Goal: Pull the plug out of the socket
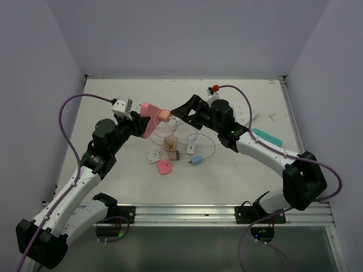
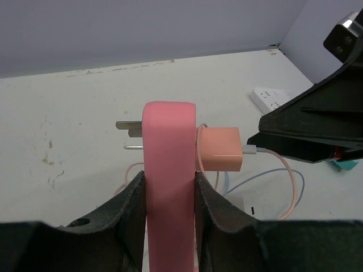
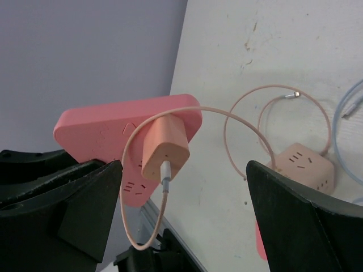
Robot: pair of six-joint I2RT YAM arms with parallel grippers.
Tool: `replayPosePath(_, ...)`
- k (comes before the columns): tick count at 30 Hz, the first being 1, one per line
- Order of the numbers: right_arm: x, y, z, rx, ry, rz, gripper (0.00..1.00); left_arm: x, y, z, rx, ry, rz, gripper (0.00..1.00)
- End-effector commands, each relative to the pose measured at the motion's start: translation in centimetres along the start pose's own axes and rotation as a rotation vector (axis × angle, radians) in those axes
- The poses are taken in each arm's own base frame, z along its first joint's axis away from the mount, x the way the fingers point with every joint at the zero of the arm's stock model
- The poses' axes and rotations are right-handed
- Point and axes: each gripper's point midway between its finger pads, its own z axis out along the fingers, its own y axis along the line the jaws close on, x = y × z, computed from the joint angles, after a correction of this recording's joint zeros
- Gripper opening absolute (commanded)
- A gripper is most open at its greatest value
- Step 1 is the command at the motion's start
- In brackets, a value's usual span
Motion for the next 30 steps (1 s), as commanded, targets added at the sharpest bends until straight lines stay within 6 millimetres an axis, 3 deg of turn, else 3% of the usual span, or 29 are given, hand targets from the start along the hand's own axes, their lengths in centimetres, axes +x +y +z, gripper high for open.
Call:
replayPosePath(1, -0.9, 3.1, 1.7, -0.07, -0.036, 0.106, 0.94, -3.3, -1.4, -0.3, 0.065, -0.127, 0.021, 0.0)
replayPosePath(7, 0.2, 4.3, 3.4, -0.12, 0.003, 0.182, 0.84, -3.2, -1.3, -0.1, 0.066, -0.132, 0.021, 0.0)
replayPosePath(10, 1.2, 4.1, 4.0, -0.111, 0.037, 0.191, 0.71, -2.6, -1.1, 0.1, 0.056, -0.123, 0.021, 0.0)
replayPosePath(14, 1.6, 3.5, 4.3, -0.107, 0.041, 0.213, 0.47, -2.6, -1.0, 0.0, 0.053, -0.133, 0.021, 0.0)
replayPosePath(22, 2.4, 2.8, 3.4, -0.091, 0.067, 0.238, 0.0, -2.6, 1.0, -0.2, -0.055, -0.131, 0.036, 0.0)
replayPosePath(30, 1.9, 1.8, 1.3, -0.067, 0.09, 0.301, 0.0, -1.9, 5.5, -0.6, -0.303, -0.117, 0.05, 0.0)
